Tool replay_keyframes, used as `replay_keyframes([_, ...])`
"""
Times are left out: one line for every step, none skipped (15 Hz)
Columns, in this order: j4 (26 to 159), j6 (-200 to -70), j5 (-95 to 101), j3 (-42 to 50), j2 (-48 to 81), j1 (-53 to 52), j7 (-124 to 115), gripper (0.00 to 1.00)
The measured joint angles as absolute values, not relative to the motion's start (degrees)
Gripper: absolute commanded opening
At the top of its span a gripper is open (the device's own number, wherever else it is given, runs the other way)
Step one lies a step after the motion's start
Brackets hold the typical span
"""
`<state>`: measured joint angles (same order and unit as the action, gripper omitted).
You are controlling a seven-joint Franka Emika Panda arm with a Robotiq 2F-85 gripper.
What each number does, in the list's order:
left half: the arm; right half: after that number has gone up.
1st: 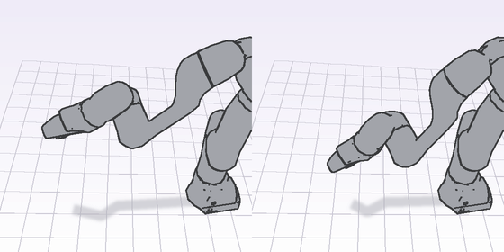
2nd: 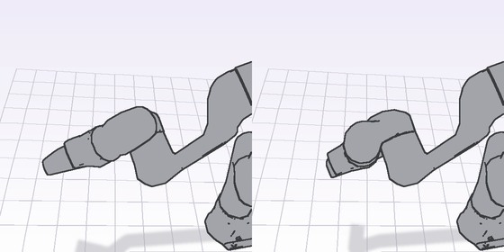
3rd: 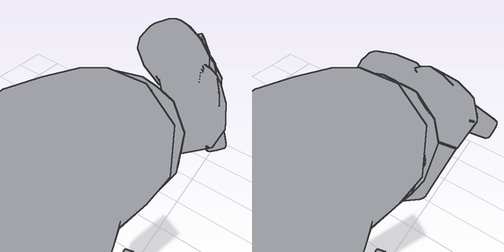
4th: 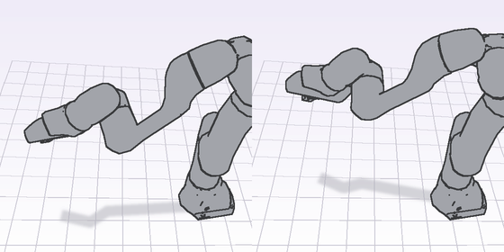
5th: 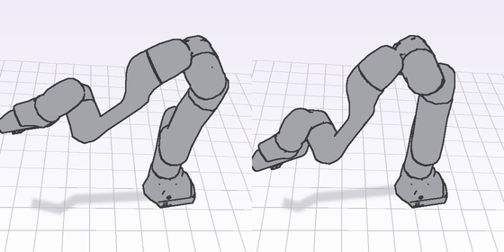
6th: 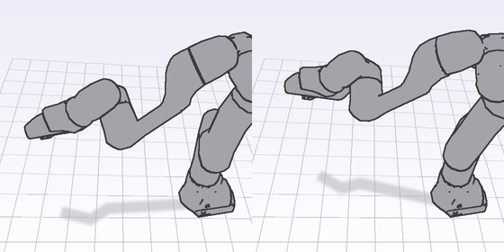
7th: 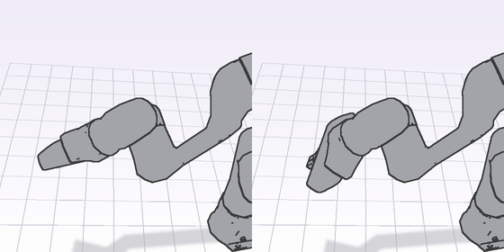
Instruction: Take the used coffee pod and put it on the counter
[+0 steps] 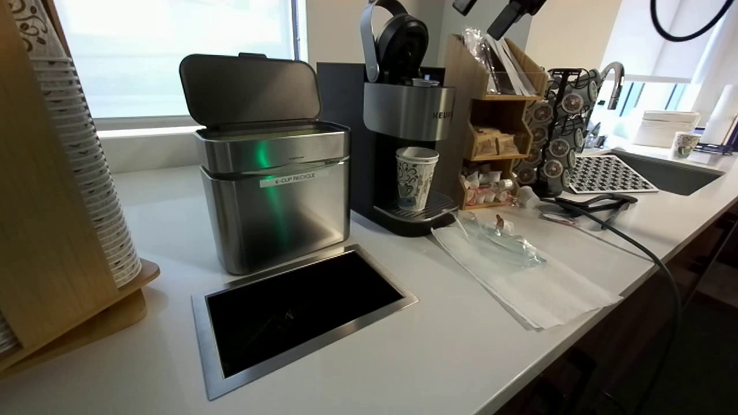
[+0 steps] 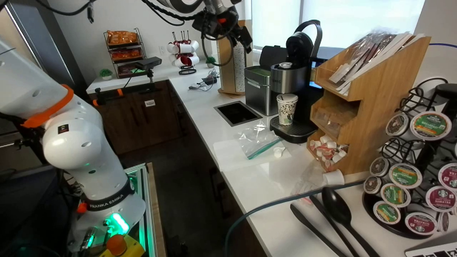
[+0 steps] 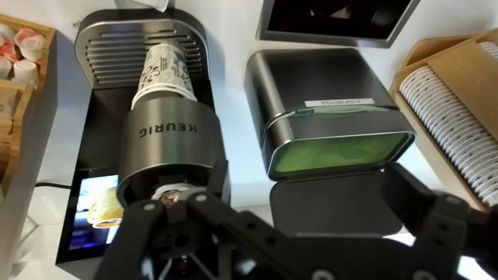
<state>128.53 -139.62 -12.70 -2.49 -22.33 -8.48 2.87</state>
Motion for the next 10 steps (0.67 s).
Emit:
replay_keyframes([126.97, -140.41, -12.73, -1.43, -20.03, -8.25, 3.48, 1.0])
replay_keyframes([125.37, -140.77, -12.7, -0.74, -17.84, -7.75, 3.56, 1.0])
replay_keyframes([123.8, -140.87, -12.67, -0.31, -15.86, -6.99, 3.35, 1.0])
replay_keyframes([122.25, -140.87, -12.6, -0.06, -14.09, -6.09, 2.93, 1.0])
replay_keyframes([120.76, -140.87, -12.58, 0.18, -12.56, -5.26, 2.38, 1.0])
replay_keyframes([119.32, -140.87, -12.76, 0.47, -11.22, -4.61, 2.08, 1.0])
replay_keyframes([118.01, -140.81, -12.9, 0.75, -10.05, -4.13, 1.88, 1.0])
replay_keyframes([117.31, -140.81, -12.9, 0.79, -9.4, -3.82, 1.94, 1.0])
replay_keyframes([117.26, -140.81, -12.9, 0.77, -9.27, -3.77, 1.97, 1.0])
replay_keyframes([117.27, -140.81, -12.9, 0.66, -9.31, -3.78, 1.97, 1.0])
